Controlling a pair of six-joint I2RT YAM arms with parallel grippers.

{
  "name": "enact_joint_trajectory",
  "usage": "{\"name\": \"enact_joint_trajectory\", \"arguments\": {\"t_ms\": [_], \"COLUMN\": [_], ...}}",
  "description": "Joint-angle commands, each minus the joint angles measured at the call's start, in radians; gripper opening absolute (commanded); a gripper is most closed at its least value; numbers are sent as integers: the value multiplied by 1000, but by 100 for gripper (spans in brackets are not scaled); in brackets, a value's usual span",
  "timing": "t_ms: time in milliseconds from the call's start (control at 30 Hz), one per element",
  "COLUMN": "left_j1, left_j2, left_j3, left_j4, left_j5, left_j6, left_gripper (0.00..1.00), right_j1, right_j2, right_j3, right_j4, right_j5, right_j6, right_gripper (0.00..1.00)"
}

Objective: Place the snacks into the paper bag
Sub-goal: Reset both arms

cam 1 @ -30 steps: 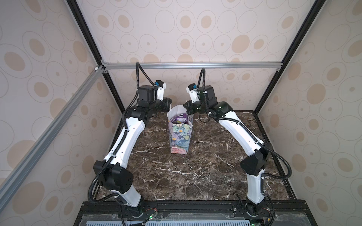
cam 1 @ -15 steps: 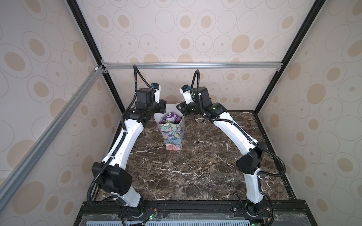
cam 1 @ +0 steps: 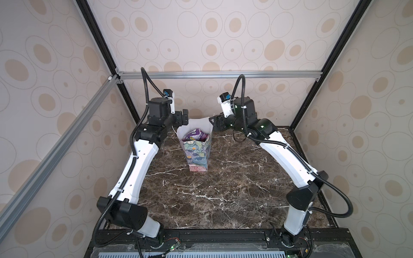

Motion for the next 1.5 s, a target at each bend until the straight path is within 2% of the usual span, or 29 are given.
{"name": "enact_joint_trajectory", "arguments": {"t_ms": [0, 100, 267, 367, 500, 633, 733, 867, 933, 967, 1033, 1100, 1167, 1233, 1267, 1300, 1333, 1467], "left_j1": [17, 24, 46, 62, 69, 83, 101, 124, 129, 129, 135, 137, 148, 148, 150, 163, 167, 170], "left_j2": [-109, -187, -422, -525, -550, -473, -376, -246, -197, -167, -119, -84, -33, 66, 106, 82, 89, 88], "left_j3": [-24, -143, -598, -904, -1260, -1462, -1530, -1570, -1559, -1556, -1523, -1502, -1532, -1535, -1531, -1512, -1504, -1503], "left_j4": [35, 83, 378, 584, 919, 1157, 1268, 1432, 1493, 1538, 1547, 1571, 1703, 1785, 1833, 1746, 1749, 1745], "left_j5": [-151, -257, -447, -471, -467, -493, -434, -347, -268, -232, -185, -155, -105, -82, -99, -100, -99, -94], "left_j6": [31, 35, 19, 41, 68, 57, 110, 162, 179, 193, 193, 180, 159, 171, 169, 145, 139, 137], "left_gripper": [100, 100, 100, 100, 100, 100, 100, 100, 100, 100, 100, 100, 100, 100, 100, 100, 100, 100], "right_j1": [-52, -134, -297, -387, -432, -449, -467, -495, -498, -498, -501, -512, -519, -519, -515, -513, -515, -570], "right_j2": [-140, -283, -521, -635, -733, -704, -625, -473, -383, -362, -334, -318, -277, -200, -177, -201, -228, -210], "right_j3": [-149, -340, -699, -937, -1272, -1478, -1550, -1594, -1599, -1571, -1560, -1570, -1652, -1738, -1742, -1720, -1693, -1639], "right_j4": [69, 108, 133, 183, 392, 612, 756, 961, 1093, 1074, 1127, 1166, 1347, 1589, 1635, 1549, 1448, 1372], "right_j5": [101, 131, 254, 334, 441, 484, 502, 348, 324, 311, 279, 273, 243, 211, 210, 213, 208, 128], "right_j6": [9, 51, 59, 58, -3, -4, -20, -64, -91, -104, -158, -153, -159, -184, -198, -191, -175, -141], "right_gripper": [72, 73, 73, 74, 76, 77, 78, 79, 78, 78, 78, 78, 78, 82, 100, 100, 100, 99]}}
